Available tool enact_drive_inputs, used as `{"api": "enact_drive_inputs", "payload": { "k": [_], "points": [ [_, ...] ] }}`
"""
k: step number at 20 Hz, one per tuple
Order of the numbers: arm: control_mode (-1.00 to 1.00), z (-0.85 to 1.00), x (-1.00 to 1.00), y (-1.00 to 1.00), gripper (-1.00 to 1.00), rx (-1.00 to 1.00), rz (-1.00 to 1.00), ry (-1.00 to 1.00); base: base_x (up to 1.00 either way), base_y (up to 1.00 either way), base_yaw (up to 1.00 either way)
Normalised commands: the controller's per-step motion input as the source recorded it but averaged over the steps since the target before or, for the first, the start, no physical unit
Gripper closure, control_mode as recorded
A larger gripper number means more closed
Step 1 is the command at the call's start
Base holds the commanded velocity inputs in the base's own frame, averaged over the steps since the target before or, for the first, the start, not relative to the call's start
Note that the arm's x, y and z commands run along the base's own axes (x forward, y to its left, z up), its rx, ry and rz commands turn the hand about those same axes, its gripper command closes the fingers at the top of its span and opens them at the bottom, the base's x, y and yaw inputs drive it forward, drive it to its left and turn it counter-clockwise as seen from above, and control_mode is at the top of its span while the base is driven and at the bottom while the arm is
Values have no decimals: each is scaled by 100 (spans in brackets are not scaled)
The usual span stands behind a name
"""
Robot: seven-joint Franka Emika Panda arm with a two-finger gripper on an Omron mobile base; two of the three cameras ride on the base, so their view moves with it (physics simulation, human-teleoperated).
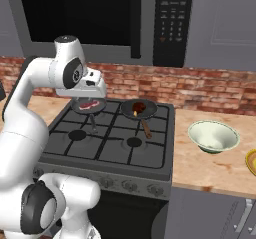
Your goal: Place one of the steaks on the plate and the other in the bowl. Then place the bowl in the fridge.
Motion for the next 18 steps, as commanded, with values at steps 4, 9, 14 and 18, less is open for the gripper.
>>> {"api": "enact_drive_inputs", "payload": {
  "k": [4,9,14,18],
  "points": [
    [-100,0,-17,0,-100,0,0,-3,0,0,0],
    [-100,-6,-28,8,-100,1,0,0,0,0,0],
    [-100,-8,-22,-5,-100,0,0,0,0,0,0],
    [-100,-13,0,-28,-100,0,0,-6,0,0,0]
  ]
}}
